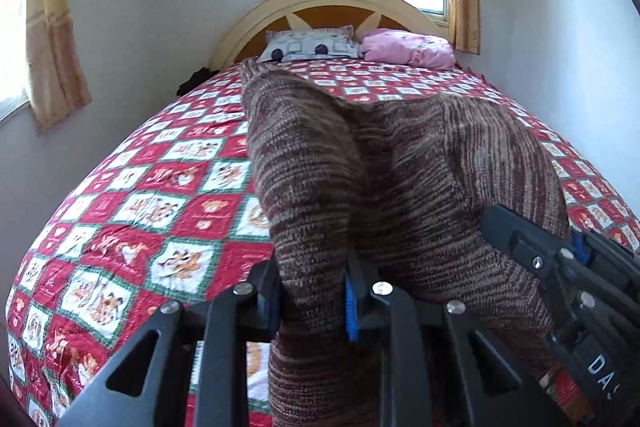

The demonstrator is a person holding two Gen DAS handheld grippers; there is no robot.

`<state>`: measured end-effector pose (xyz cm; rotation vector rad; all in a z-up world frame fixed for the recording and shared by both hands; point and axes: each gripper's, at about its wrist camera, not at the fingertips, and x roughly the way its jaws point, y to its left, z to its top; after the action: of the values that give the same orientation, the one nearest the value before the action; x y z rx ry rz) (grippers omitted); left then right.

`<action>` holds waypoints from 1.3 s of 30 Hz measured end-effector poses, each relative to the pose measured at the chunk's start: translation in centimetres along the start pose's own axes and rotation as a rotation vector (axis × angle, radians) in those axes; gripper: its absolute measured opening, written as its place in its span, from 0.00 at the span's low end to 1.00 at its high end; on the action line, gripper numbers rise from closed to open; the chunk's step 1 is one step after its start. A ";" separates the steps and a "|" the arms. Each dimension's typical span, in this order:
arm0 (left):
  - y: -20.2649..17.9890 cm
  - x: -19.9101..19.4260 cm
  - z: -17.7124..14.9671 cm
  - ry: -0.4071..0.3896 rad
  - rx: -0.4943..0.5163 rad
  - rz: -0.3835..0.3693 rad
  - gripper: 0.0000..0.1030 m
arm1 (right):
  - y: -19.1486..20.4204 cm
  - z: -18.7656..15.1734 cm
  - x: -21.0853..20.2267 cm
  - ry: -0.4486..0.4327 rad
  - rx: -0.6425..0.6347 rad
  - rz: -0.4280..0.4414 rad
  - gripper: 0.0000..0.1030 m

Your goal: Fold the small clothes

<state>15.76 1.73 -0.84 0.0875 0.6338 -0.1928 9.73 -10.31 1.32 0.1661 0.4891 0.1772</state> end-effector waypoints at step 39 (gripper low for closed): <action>9.5 13.9 1.2 0.135 -0.011 0.115 0.24 | 3.3 1.3 20.6 0.210 -0.147 0.036 0.18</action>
<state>29.40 8.73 -7.96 0.1266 0.7621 -0.0723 27.81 -2.94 -6.19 0.0120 0.6802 0.2664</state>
